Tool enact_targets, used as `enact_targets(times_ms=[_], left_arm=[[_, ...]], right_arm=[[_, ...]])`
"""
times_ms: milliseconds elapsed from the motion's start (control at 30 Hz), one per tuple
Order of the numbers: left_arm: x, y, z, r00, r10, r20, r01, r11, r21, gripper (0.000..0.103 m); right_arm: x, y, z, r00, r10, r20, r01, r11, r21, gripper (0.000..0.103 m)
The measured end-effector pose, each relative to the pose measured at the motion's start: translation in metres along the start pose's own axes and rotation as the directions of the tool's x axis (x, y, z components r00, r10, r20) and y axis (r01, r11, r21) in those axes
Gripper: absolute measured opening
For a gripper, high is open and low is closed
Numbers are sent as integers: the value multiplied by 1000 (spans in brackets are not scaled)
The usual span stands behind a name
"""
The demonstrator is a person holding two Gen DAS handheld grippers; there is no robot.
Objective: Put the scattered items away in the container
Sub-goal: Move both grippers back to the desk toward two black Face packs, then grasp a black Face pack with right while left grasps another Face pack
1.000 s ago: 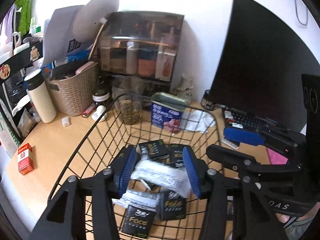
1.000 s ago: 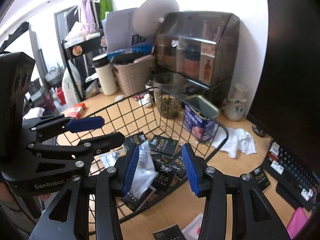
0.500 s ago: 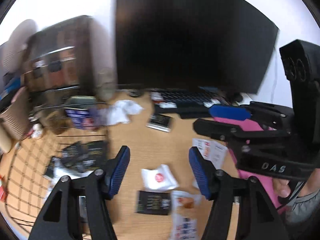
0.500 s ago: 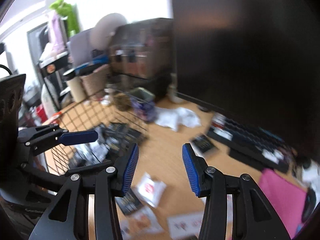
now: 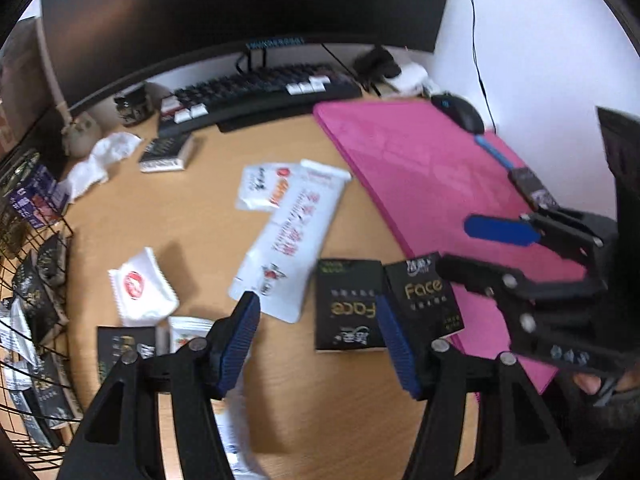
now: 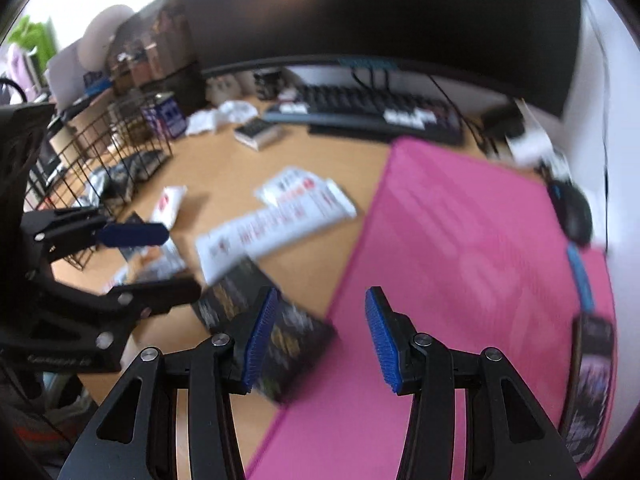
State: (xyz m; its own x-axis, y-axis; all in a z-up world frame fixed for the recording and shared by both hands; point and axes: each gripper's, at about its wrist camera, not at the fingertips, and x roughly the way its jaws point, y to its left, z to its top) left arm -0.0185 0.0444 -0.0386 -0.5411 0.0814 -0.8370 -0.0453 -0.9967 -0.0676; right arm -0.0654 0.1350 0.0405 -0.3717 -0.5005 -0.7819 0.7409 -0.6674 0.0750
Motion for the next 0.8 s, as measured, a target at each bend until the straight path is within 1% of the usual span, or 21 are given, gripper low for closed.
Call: enact_targets(times_ms=[100, 233, 333, 400, 467, 567, 633, 667, 733, 800], left_arm=[[11, -7, -4, 1000, -9, -26, 9, 1000, 9, 67], [26, -17, -3, 999, -18, -51, 20, 999, 40, 67], [29, -13, -2, 998, -25, -53, 27, 999, 31, 67], [28, -6, 0, 999, -1, -52, 3, 999, 36, 67], [29, 4, 0, 999, 4, -54, -3, 1000, 11, 67], [31, 15, -3, 998, 17, -66, -17, 1000, -2, 67], [32, 23, -4, 997, 40, -66, -41, 999, -19, 66], [32, 28, -4, 997, 51, -65, -53, 998, -28, 66], [34, 36, -5, 996, 53, -69, -56, 998, -41, 66], [33, 42, -6, 997, 51, -65, -54, 997, -54, 66]], right_arm=[[2, 0, -21, 1000, 7, -22, -7, 1000, 3, 46], [7, 2, -32, 999, 18, -37, -17, 1000, 16, 46], [7, 0, -34, 999, 25, -32, -24, 999, 33, 46], [8, 1, -32, 999, 31, -33, -30, 999, 45, 46], [12, 5, -29, 998, 46, -37, -44, 998, 49, 46], [21, 19, -22, 997, 60, -46, -59, 998, 23, 47], [28, 29, -18, 996, 74, -51, -74, 997, 3, 47], [32, 33, -15, 996, 69, -51, -70, 998, -5, 47], [37, 38, -10, 997, 69, -43, -69, 997, -15, 47], [43, 41, -7, 996, 75, -49, -76, 997, -14, 50]])
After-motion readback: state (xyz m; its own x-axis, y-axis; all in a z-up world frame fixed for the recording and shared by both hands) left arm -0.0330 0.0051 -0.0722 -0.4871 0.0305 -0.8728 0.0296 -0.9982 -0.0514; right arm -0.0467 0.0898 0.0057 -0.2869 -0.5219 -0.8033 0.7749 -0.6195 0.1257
